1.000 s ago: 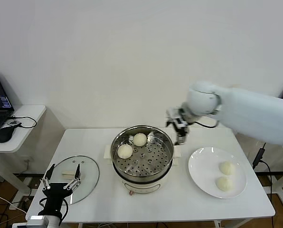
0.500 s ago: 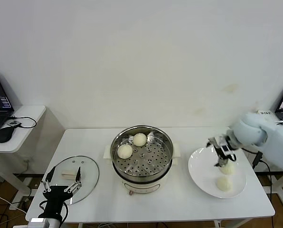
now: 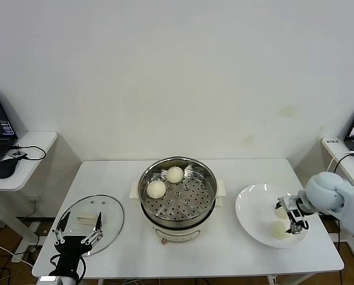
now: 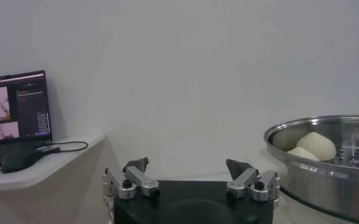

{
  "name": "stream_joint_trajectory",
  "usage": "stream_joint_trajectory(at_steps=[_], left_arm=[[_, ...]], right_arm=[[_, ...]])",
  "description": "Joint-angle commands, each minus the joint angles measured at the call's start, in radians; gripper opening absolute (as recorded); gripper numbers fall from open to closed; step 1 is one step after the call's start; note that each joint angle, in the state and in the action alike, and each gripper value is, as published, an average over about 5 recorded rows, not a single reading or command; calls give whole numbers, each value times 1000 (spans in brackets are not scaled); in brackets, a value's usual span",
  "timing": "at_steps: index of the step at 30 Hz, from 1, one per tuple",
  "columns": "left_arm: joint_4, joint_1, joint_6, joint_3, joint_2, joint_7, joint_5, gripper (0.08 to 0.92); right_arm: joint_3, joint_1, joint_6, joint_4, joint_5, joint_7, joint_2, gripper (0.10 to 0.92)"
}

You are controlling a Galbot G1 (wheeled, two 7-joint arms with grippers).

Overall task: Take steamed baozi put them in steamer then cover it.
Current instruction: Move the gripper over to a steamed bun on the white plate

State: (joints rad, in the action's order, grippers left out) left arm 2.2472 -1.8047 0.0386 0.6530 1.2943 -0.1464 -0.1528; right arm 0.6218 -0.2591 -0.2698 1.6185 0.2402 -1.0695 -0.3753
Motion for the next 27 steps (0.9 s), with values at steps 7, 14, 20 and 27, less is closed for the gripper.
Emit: stream_joint_trajectory(at_steps=[7, 14, 20, 27], left_arm=[[-1, 1, -1, -4, 0, 0, 3, 823], [-5, 4, 0, -6, 2, 0, 4, 823], [-8, 6, 0, -9, 6, -1, 7, 823], [-5, 5, 0, -10, 7, -1, 8, 823]], right_arm=[[-109, -156, 10, -36, 63, 22, -18, 823], [-111, -165, 11, -53, 71, 27, -37, 823], [-113, -167, 14, -73, 76, 37, -48, 802], [-116, -166, 15, -92, 79, 44, -65, 726]])
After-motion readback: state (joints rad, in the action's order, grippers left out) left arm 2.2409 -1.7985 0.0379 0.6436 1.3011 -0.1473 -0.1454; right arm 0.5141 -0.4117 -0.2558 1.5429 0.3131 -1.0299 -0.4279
